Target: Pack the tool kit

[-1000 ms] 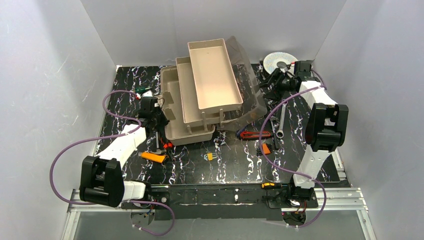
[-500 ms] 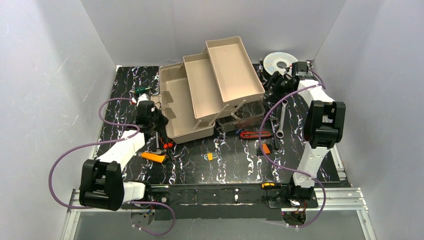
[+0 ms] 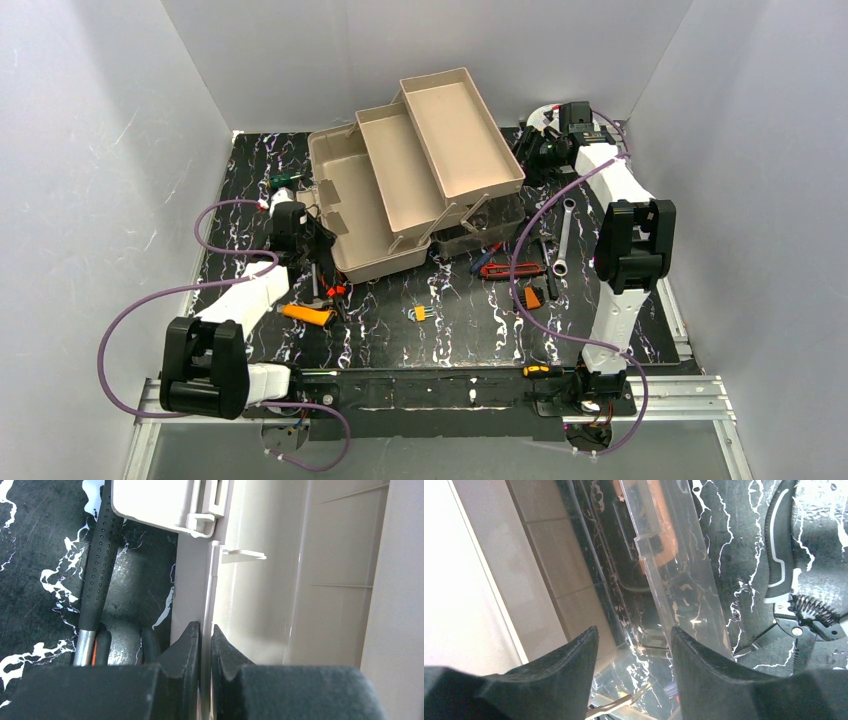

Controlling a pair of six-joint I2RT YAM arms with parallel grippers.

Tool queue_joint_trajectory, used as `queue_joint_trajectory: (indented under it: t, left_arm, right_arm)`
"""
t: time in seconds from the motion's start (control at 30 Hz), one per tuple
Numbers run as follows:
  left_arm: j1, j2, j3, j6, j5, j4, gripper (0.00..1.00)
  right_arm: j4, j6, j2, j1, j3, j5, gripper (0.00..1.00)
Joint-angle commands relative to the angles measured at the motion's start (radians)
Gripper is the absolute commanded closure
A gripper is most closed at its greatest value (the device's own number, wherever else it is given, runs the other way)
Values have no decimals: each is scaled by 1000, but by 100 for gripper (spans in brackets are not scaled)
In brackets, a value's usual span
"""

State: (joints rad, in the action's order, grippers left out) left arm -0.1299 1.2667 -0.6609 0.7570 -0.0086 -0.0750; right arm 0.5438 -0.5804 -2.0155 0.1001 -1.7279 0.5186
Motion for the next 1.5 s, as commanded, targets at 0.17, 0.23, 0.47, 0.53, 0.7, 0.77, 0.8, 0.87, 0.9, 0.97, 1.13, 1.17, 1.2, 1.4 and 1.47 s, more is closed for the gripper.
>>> queue_joint_trajectory:
  t: [0.17, 0.23, 0.47, 0.53, 0.7, 0.77, 0.8, 0.87, 0.9, 0.97, 1.13, 1.17, 1.2, 1.4, 1.47]
  left_arm:
    - [8, 29, -40, 31, 67, -17, 100]
    - [8, 31, -50, 6, 70, -15, 100]
    - [7, 139, -136, -112, 182, -76, 100]
    - [7, 200, -174, -128, 221, -94, 100]
    - [7, 315, -226, -113, 320, -147, 100]
    - [7, 319, -230, -119, 322, -152, 100]
    - [7, 317, -235, -130, 316, -144, 100]
    - [7, 309, -249, -157, 297, -102, 100]
    - [7, 302, -253, -170, 287, -88, 99]
    - [7, 279, -254, -181, 258, -68, 88]
    - [7, 202, -201, -128, 229, -98, 52]
    - [7, 186, -189, -117, 219, -113, 46]
    - [7, 162, -180, -112, 198, -114, 40]
    - [5, -9, -160, -99, 77, 29, 22]
    - [6, -87, -138, -87, 8, 97, 10]
  right_arm:
    - [49, 50, -19, 12, -9, 27, 46]
    - [23, 36, 3, 12, 41, 31, 46]
    - [-48, 13, 106, 10, 202, -12, 51]
    - [-69, -2, 135, 7, 235, -22, 51]
    - [-130, -53, 218, -6, 336, -56, 51]
    - [-142, -61, 258, -11, 378, -75, 51]
    - [-148, -66, 275, -14, 399, -84, 51]
    - [-173, -74, 307, -19, 433, -91, 51]
    - [-180, -78, 320, -22, 444, -93, 51]
    - [-183, -84, 336, -31, 442, -101, 49]
    - [-169, -156, 399, -61, 436, -172, 31]
    - [-190, -182, 420, -66, 455, -186, 27]
    - [-212, -215, 452, -72, 475, -204, 23]
    - [-208, -268, 555, -122, 530, -301, 15]
    - [-201, -275, 587, -138, 545, -325, 12]
